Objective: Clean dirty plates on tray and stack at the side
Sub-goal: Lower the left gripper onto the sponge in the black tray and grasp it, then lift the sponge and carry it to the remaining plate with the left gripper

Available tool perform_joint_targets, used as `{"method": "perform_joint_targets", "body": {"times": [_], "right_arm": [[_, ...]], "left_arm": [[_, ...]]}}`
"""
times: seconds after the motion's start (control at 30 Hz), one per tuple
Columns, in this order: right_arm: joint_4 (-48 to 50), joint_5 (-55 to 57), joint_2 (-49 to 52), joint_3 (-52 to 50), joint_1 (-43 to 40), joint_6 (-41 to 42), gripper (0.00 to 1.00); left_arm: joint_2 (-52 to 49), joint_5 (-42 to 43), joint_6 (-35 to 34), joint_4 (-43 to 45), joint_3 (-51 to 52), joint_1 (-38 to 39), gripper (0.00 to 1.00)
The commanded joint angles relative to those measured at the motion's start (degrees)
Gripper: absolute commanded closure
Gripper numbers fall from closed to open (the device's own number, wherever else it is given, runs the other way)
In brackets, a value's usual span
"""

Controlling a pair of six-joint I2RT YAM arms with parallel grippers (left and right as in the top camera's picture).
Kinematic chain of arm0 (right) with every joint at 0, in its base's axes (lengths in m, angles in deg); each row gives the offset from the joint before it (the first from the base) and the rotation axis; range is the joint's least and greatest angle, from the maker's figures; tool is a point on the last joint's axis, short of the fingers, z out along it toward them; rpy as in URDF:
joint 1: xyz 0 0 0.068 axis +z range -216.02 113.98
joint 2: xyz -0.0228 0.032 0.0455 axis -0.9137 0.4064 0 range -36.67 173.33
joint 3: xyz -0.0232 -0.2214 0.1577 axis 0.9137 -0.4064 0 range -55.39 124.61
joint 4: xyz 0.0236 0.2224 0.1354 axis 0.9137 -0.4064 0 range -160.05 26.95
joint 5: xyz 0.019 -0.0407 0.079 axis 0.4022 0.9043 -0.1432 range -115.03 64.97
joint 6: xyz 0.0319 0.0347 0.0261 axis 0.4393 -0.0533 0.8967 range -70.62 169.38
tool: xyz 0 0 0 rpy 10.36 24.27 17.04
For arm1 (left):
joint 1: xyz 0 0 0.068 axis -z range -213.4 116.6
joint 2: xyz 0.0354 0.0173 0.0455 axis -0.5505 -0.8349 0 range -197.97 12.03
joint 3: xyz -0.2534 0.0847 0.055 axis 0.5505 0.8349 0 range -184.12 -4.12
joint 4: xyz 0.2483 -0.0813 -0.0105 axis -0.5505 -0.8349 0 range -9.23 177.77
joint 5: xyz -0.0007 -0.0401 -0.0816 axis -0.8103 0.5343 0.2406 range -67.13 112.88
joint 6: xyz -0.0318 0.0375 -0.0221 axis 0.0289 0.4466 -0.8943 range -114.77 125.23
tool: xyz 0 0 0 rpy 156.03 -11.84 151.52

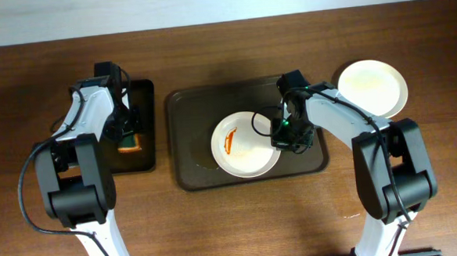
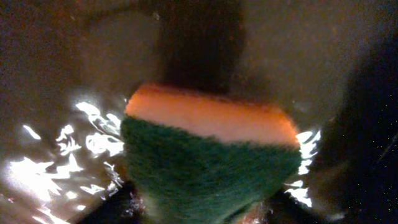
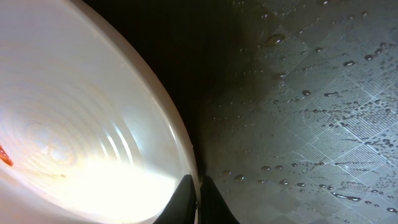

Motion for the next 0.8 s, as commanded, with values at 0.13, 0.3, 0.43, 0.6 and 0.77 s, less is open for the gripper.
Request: {"method": "perform_joint_targets", "body": {"times": [0.13, 0.3, 0.43, 0.6, 0.77], "right_arm": [[-0.9, 2.0, 1.3, -1.1, 0.5, -0.6, 0.95], [-0.9, 2.0, 1.3, -1.1, 0.5, -0.6, 0.95], [-1.1, 2.0, 1.3, -1.1, 0.5, -0.6, 0.95], [-1.1, 2.0, 1.3, -1.1, 0.5, -0.6, 0.95], [-0.6, 2.1, 1.3, -1.1, 0.5, -0.6, 0.95]], "left_arm": [[-0.9, -1.3, 0.3, -1.0, 0.3, 0.0, 1.00], [-0.8, -1.3, 0.3, -8.4, -10.2, 0.0, 1.00], [-0.7, -1.3, 0.3, -17.5, -25.3, 0.0, 1.00], [-0.7, -1.3, 0.3, -25.7, -43.2, 0.0, 1.00], [-1.9, -1.5, 0.3, -25.5, -43.6, 0.0, 1.00]]}}
